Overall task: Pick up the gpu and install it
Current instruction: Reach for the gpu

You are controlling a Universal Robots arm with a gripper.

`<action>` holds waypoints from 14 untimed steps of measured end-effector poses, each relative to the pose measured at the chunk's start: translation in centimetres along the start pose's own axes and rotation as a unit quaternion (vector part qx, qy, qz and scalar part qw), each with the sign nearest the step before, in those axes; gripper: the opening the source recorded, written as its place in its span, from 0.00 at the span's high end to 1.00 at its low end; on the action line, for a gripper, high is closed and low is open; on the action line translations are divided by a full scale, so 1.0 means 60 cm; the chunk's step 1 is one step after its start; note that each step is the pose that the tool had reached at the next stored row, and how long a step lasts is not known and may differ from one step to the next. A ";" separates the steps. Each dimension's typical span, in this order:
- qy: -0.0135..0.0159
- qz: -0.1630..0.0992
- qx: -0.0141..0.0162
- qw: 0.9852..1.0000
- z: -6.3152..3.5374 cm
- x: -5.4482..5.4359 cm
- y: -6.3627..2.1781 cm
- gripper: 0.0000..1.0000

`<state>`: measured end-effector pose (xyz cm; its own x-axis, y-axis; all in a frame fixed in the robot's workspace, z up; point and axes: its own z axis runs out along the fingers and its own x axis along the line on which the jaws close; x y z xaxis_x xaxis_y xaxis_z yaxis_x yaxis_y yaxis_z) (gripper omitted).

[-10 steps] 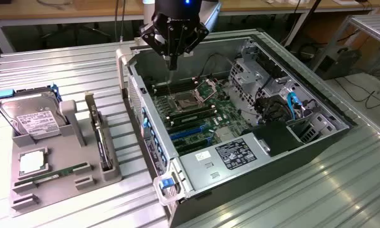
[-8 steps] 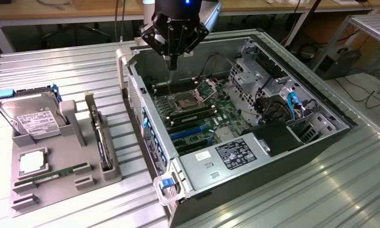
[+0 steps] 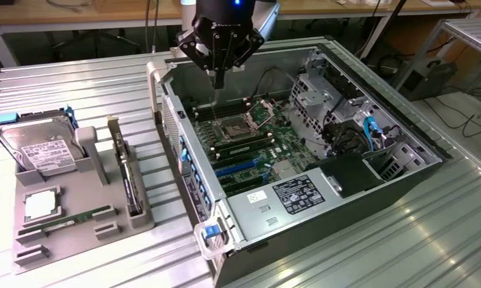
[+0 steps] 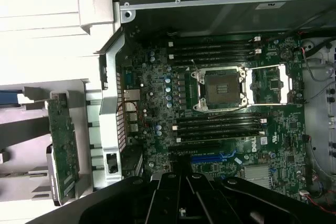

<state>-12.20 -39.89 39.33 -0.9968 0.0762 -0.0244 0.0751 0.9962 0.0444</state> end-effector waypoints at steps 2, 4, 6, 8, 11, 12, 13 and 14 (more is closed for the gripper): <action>0.000 0.000 0.000 1.000 0.000 0.000 -0.001 0.89; 0.000 0.000 0.000 1.000 -0.001 0.007 -0.006 0.89; 0.000 0.000 0.000 1.000 -0.001 0.016 -0.012 0.89; 0.000 0.000 0.000 1.000 -0.002 0.026 -0.019 0.89; 0.000 0.000 0.000 1.000 -0.003 0.048 -0.033 0.89; 0.000 0.000 0.000 1.000 -0.003 0.054 -0.037 0.89; 0.000 0.000 0.000 1.000 -0.003 0.059 -0.040 0.89; 0.000 0.000 0.000 1.000 -0.004 0.065 -0.044 0.89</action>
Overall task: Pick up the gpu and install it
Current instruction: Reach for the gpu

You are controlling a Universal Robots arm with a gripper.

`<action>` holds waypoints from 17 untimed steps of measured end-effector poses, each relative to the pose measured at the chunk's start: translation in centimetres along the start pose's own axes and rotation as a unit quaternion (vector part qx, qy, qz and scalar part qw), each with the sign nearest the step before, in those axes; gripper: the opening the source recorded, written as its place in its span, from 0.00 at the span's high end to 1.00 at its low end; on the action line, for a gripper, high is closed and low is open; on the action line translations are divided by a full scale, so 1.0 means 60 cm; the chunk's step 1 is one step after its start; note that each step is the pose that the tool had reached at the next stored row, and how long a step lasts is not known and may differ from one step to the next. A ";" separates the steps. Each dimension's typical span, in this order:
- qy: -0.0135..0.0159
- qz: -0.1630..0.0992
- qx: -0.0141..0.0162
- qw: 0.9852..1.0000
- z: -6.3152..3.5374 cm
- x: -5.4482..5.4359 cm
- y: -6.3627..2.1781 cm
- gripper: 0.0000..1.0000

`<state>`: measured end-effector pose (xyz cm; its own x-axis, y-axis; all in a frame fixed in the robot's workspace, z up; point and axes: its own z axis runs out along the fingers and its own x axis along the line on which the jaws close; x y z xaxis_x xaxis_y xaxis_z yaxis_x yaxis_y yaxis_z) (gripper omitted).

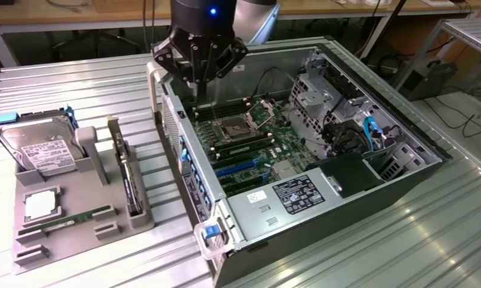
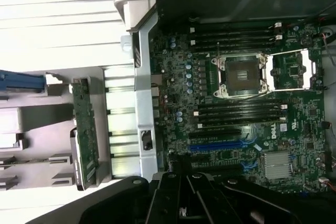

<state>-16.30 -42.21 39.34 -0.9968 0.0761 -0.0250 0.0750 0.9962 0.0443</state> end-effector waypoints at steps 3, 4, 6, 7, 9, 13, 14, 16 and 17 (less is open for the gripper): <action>0.000 0.000 0.000 1.000 -0.001 0.016 -0.010 0.89; 0.000 0.000 0.000 1.000 -0.001 0.022 -0.014 0.89; -0.001 0.000 0.000 1.000 -0.001 0.032 -0.020 0.89; -0.001 0.000 0.000 1.000 -0.001 0.037 -0.023 0.89; -0.001 0.000 0.000 1.000 -0.001 0.049 -0.029 0.89; -0.001 0.000 0.001 1.000 0.001 0.078 -0.042 0.89; -0.001 0.000 0.001 1.000 0.002 0.088 -0.046 0.89; -0.001 0.000 0.002 1.000 0.003 0.104 -0.050 0.89; -0.001 0.000 0.002 1.000 0.004 0.113 -0.052 0.89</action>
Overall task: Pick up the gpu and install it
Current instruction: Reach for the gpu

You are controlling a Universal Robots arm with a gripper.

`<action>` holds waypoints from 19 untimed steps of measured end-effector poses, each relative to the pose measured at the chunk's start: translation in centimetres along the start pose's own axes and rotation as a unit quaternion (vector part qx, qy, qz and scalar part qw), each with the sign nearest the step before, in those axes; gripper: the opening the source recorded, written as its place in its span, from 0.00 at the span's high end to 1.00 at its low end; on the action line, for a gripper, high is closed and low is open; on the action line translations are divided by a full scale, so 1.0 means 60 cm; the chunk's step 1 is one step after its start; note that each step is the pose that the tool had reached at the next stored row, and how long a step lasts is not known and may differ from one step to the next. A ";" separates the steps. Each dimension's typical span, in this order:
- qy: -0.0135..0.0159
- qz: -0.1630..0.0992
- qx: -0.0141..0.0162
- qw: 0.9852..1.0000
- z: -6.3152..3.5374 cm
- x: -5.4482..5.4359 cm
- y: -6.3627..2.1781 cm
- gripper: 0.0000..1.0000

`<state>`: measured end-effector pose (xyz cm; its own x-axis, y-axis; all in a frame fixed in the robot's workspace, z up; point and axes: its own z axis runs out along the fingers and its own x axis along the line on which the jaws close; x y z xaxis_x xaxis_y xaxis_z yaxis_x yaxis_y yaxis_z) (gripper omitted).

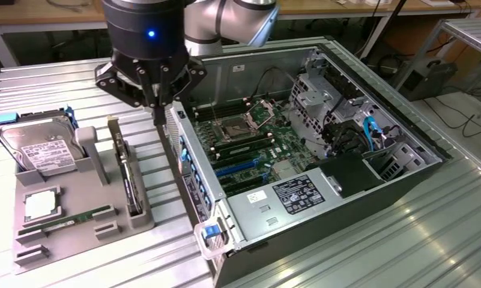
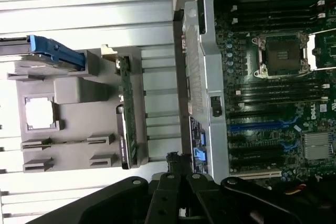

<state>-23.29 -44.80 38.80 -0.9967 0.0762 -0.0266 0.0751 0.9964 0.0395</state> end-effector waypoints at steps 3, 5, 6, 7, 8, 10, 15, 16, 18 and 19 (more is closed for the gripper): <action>0.000 0.000 0.001 1.000 0.004 0.027 -0.004 0.89; 0.000 0.000 0.002 1.000 0.007 0.046 -0.006 0.89; 0.000 0.000 0.002 1.000 0.009 0.055 -0.007 0.89; 0.000 0.000 0.003 1.000 0.011 0.063 -0.008 0.89; 0.000 0.000 0.003 1.000 0.014 0.072 -0.009 0.89; 0.000 0.000 0.005 1.000 0.019 0.082 -0.009 0.89; -0.001 -0.001 0.008 1.000 0.024 0.088 -0.006 0.89; -0.001 -0.001 0.008 1.000 0.024 0.088 -0.006 0.89; -0.001 -0.002 0.008 1.000 0.024 0.088 -0.006 0.89; -0.001 -0.002 0.008 1.000 0.024 0.088 -0.006 0.89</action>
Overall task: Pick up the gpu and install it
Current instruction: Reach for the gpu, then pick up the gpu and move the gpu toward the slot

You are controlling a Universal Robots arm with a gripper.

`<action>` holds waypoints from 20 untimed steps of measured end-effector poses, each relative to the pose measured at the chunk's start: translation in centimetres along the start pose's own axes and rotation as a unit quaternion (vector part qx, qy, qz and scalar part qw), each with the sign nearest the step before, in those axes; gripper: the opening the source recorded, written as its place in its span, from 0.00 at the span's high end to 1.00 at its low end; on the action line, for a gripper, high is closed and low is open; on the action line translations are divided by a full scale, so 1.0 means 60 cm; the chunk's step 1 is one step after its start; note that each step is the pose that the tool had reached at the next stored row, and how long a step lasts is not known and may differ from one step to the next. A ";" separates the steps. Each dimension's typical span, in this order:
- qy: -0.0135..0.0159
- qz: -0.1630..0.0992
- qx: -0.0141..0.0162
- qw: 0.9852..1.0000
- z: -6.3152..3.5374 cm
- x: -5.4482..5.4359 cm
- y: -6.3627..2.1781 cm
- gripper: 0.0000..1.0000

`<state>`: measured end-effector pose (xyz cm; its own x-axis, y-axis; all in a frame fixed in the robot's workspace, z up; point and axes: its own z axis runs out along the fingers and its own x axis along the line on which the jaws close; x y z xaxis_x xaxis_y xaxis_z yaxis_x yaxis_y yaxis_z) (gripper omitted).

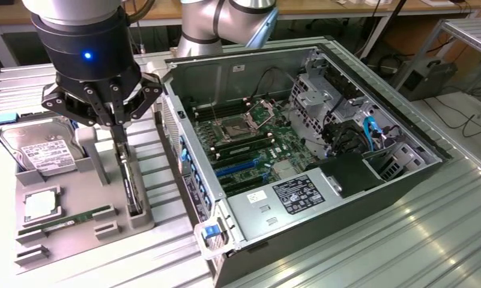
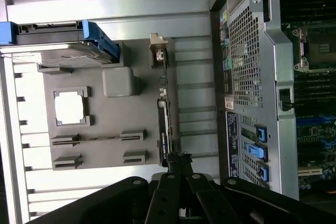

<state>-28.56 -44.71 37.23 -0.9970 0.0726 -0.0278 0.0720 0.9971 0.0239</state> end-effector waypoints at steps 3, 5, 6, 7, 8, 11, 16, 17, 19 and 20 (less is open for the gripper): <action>0.000 -0.001 0.000 1.000 0.000 0.000 0.000 0.89; 0.000 -0.001 0.000 1.000 0.000 0.000 0.000 0.89; 0.000 -0.001 0.000 1.000 0.000 0.000 0.000 0.89; 0.000 -0.002 0.000 1.000 0.000 0.000 0.000 0.89; 0.000 -0.002 0.000 1.000 0.000 0.000 0.000 0.89; 0.000 -0.003 0.000 1.000 0.000 0.000 0.000 0.89; 0.000 -0.003 0.000 1.000 0.008 0.004 0.004 0.89; -0.001 -0.003 0.000 1.000 0.015 0.007 0.006 0.89; -0.001 -0.003 0.001 1.000 0.021 0.008 0.008 0.89; -0.001 -0.003 0.000 1.000 0.024 0.009 0.009 0.89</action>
<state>-28.99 -44.12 35.81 -0.9974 0.0662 -0.0292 0.0655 0.9976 0.0227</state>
